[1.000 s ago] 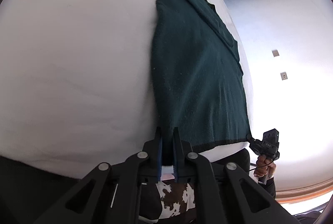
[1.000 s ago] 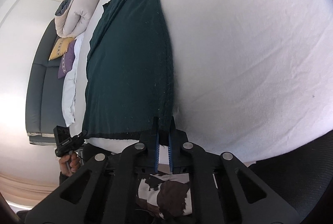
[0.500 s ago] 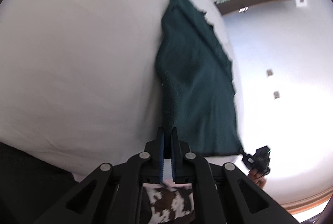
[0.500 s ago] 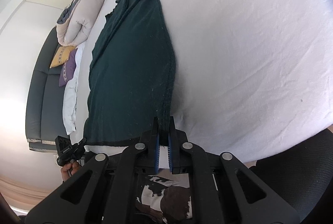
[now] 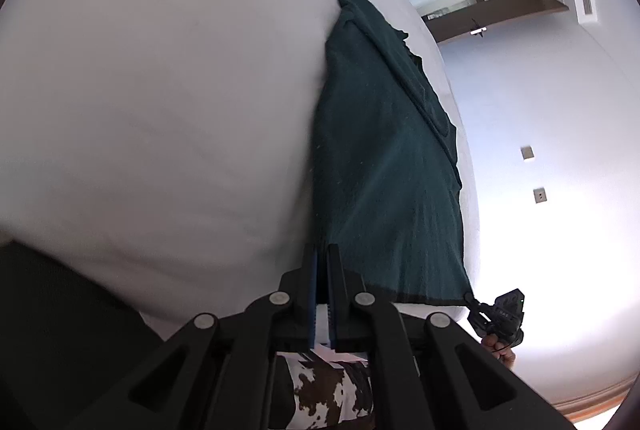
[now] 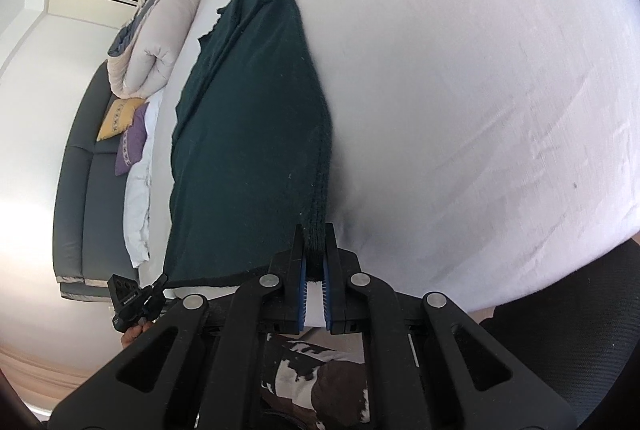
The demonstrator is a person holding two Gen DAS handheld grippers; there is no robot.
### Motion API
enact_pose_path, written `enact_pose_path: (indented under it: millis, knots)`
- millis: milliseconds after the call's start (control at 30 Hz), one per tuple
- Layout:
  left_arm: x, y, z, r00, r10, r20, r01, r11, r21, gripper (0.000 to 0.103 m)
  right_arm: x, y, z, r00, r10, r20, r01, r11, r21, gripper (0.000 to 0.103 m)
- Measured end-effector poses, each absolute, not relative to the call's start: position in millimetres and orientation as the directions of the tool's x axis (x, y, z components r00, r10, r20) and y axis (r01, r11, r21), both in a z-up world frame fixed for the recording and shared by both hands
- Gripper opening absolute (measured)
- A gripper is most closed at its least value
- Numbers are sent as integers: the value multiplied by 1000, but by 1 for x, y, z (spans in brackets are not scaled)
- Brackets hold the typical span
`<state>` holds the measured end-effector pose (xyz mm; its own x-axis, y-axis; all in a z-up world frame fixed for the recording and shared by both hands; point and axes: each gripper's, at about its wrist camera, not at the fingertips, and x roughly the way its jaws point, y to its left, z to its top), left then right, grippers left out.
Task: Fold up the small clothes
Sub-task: 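Grasp the sweater hem with both grippers, then lift the hem with both grippers and fold it toward the collar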
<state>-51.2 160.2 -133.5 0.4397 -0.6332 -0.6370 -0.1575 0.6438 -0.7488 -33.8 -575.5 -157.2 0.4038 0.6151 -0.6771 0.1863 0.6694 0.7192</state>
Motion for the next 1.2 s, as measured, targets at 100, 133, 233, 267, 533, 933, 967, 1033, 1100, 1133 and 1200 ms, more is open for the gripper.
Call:
enact_pose_path:
  millis: [100,133,233,267,533,933,967,1033,1100,1133,1200]
  knots:
    - [-56,165,-129,462,-639,-615,-160,622,-766,3,-33,-573,-157,402,614,-679,184,672,717,5]
    - [-56,164,-125,466,-641,-610,-149,622,-768,3,-33,-572,-157,403,615,-677,181,672,718,5]
    - [-55,158,-110,468,-649,-600,-100,635,-766,3,-31,-569,-150,406,619,-673,162,676,719,5]
    - [-53,155,-104,469,-649,-599,-80,645,-760,3,-30,-567,-146,406,620,-672,154,678,719,5]
    - [-34,163,-81,522,-658,-543,-56,608,-792,3,-16,-568,-115,442,647,-622,121,644,756,5]
    - [16,154,-33,601,-648,-468,30,603,-797,3,43,-549,-60,513,665,-543,40,614,789,5]
    - [21,153,-30,606,-646,-464,32,602,-798,3,49,-549,-56,519,662,-540,36,615,788,5]
    - [31,152,-25,614,-643,-458,37,603,-797,3,62,-548,-50,528,659,-536,34,614,789,5]
    - [42,152,-21,623,-638,-452,40,603,-797,3,75,-548,-47,537,654,-532,37,612,790,5]
    - [47,152,-20,627,-636,-449,40,602,-797,3,82,-548,-45,542,651,-531,38,612,790,5]
    - [58,152,-18,633,-634,-444,39,599,-800,3,94,-549,-41,552,645,-528,37,614,789,5]
